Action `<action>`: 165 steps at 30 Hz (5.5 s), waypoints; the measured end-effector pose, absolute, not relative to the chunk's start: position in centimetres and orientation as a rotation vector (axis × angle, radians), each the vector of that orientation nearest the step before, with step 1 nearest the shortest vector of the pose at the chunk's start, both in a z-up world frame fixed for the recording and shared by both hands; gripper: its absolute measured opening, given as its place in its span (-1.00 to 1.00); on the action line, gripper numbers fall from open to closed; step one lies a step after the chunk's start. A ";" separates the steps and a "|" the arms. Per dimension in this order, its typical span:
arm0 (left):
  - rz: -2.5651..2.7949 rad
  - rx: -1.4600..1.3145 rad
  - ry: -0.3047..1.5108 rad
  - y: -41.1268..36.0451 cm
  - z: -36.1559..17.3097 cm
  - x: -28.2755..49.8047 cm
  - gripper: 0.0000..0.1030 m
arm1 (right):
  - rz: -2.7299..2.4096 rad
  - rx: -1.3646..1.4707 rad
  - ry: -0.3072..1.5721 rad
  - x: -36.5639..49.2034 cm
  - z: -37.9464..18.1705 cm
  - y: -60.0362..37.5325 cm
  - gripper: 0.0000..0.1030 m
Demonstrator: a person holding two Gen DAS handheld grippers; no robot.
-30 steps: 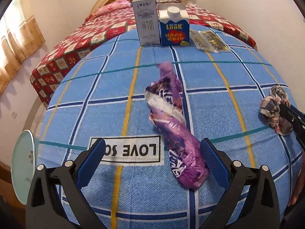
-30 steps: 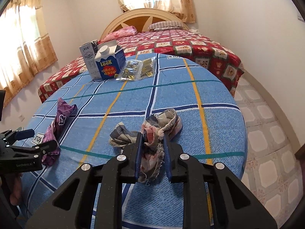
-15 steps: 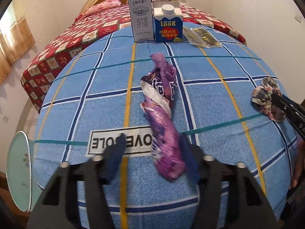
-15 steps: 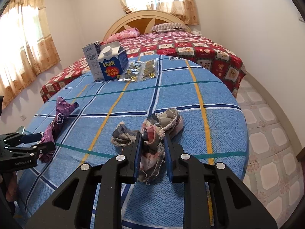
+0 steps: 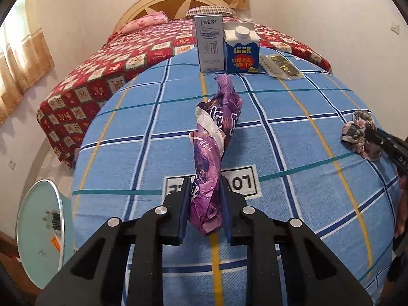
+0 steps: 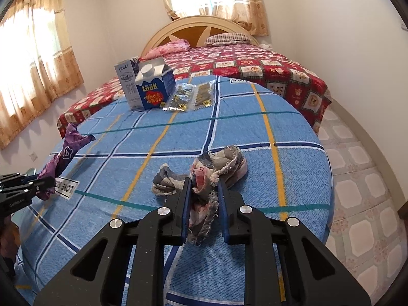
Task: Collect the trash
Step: 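Carry the purple wrapper over the bin with the left gripper while the right gripper brings the cloth, then open the left gripper over the bin while the right gripper releases the cloth into it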
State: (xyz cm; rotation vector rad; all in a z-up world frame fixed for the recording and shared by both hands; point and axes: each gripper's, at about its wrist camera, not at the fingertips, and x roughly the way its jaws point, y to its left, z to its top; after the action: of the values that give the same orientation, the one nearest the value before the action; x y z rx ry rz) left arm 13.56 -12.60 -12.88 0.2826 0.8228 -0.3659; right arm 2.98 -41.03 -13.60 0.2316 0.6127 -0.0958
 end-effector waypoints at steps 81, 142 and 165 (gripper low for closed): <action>0.146 0.184 0.818 15.4 -10.9 12.0 -0.55 | 0.476 -0.175 0.603 15.9 -8.1 -6.6 -0.65; 0.227 0.095 0.820 20.7 -11.5 10.6 -0.53 | 0.612 -0.273 0.604 14.8 -7.9 1.5 -0.64; 0.213 0.050 0.618 19.0 -6.6 7.5 0.88 | 0.504 -0.132 0.489 10.5 -4.7 -4.9 0.67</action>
State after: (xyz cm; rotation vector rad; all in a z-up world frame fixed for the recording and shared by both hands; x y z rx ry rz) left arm 7.52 18.99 -6.59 0.0499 0.6184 0.2126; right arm 10.50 -4.86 -4.71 -0.1315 0.4892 0.5044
